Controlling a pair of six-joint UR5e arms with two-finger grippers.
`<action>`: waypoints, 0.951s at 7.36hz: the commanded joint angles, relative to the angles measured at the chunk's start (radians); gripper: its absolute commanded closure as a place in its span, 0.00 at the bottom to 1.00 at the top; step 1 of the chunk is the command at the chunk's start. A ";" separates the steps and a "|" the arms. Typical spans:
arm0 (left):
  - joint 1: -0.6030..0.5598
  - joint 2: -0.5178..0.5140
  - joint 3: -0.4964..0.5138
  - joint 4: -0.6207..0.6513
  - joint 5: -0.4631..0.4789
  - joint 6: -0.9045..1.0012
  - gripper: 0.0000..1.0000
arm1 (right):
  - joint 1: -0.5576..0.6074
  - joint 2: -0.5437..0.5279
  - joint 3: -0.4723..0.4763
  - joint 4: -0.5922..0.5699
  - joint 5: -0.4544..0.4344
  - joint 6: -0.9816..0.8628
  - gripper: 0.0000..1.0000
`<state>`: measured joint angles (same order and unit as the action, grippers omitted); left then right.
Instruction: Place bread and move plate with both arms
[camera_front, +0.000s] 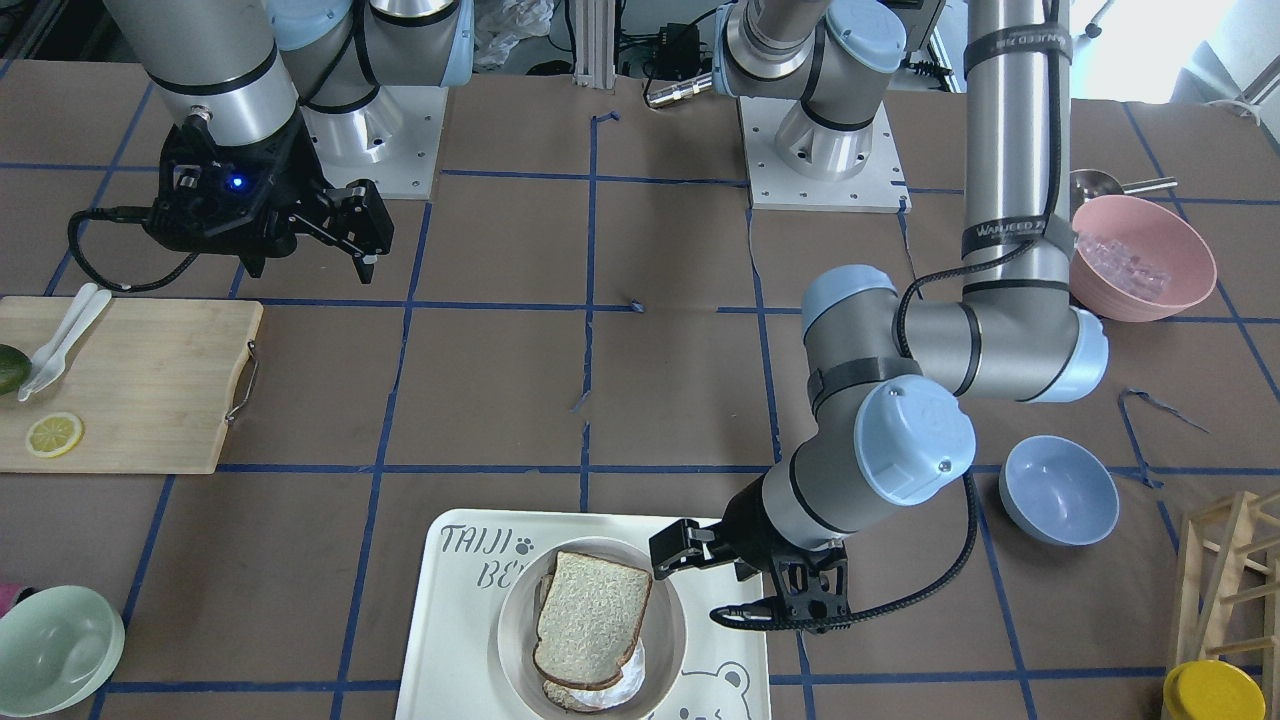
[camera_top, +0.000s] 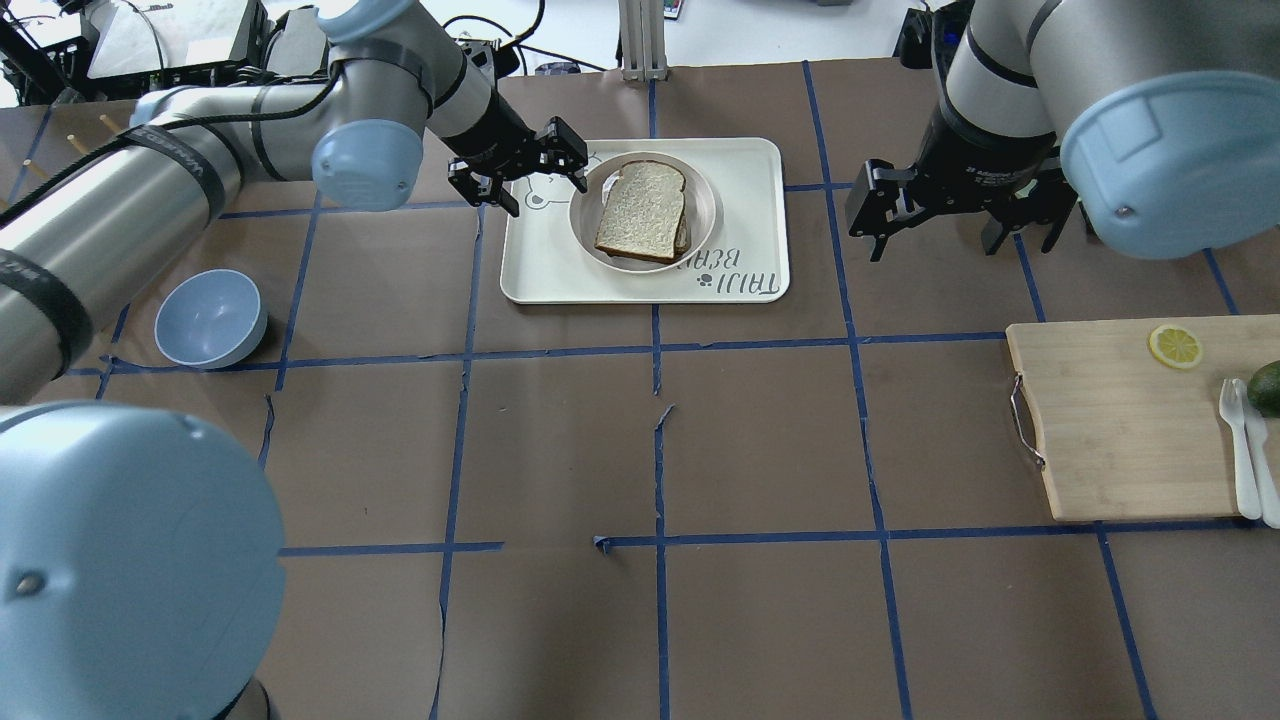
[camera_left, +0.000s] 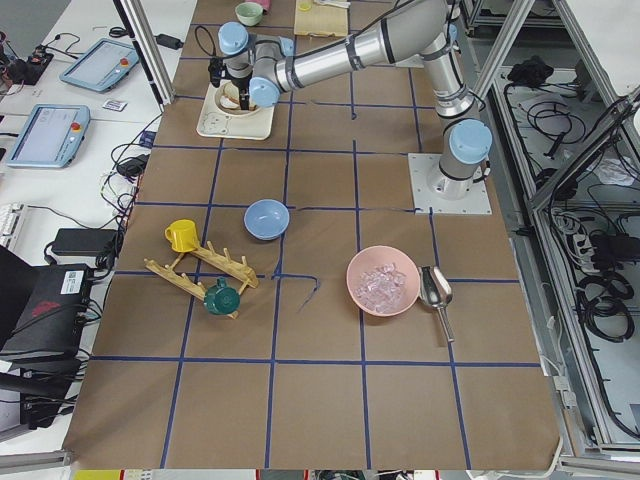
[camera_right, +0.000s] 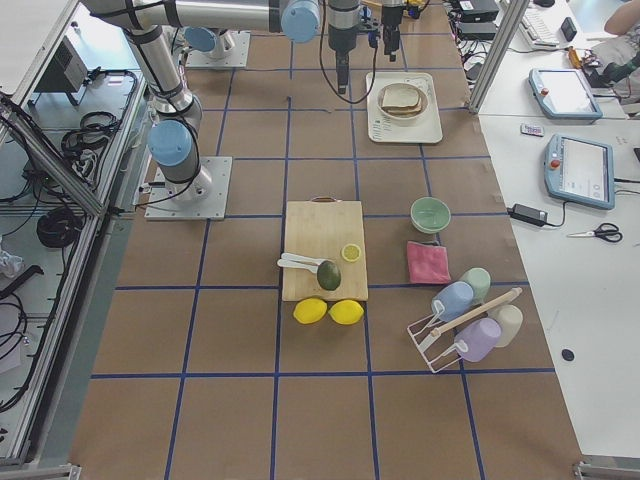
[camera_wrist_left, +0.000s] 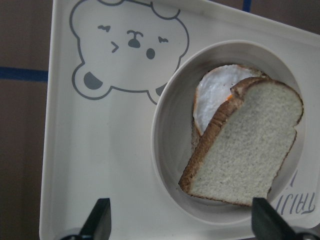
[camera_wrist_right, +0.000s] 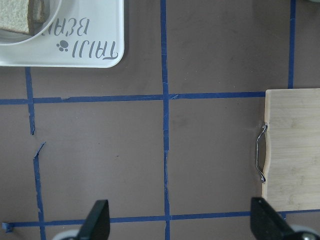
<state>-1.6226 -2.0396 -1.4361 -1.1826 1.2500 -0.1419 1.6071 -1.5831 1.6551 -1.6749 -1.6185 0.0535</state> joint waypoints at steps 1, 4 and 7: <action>-0.005 0.192 -0.004 -0.234 0.074 0.002 0.00 | -0.001 0.002 0.000 0.000 0.000 0.003 0.00; -0.008 0.401 -0.012 -0.478 0.147 0.011 0.00 | -0.001 0.000 -0.001 -0.002 0.014 0.003 0.00; -0.007 0.437 -0.073 -0.435 0.298 0.123 0.00 | -0.001 0.000 0.000 -0.002 0.012 0.005 0.00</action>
<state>-1.6293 -1.6159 -1.4790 -1.6502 1.5194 -0.0944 1.6061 -1.5826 1.6546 -1.6766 -1.6056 0.0572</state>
